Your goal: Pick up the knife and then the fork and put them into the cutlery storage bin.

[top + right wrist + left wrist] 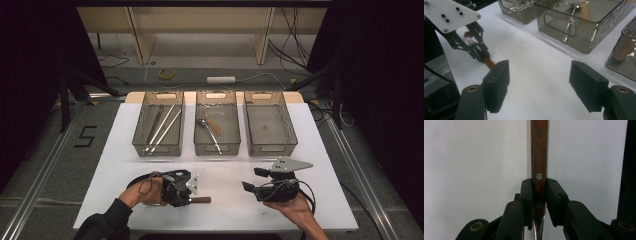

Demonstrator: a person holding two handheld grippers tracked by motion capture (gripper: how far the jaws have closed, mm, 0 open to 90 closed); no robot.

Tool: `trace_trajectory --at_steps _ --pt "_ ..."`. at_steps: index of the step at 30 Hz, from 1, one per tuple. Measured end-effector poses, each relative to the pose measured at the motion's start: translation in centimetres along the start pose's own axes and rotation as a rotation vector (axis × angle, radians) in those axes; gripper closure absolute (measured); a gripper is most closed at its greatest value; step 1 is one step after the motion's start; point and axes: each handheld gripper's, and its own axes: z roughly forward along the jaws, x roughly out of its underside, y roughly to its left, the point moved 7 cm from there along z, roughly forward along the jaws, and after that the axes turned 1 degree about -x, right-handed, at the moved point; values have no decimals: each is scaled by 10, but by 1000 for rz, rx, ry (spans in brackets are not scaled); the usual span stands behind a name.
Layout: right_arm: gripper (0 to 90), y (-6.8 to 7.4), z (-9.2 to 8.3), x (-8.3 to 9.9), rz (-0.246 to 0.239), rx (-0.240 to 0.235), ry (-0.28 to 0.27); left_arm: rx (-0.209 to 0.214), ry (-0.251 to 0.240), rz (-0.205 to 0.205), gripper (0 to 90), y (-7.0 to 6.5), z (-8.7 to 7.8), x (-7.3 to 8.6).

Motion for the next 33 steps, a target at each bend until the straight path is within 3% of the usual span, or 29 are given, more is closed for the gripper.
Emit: trace_trajectory --at_steps 6,16,23,33 --pt "335 2 1 0 -7 -8 7 -3 18 -8 759 0 -1 0" --pt "332 12 7 2 -47 -30 26 -5 17 -56 761 3 -2 1" --pt "332 30 16 3 -118 -56 54 -1 -1 -85 762 3 -7 -2" --pt "332 59 38 9 -271 -73 117 42 -28 -148 762 0 -11 -9"
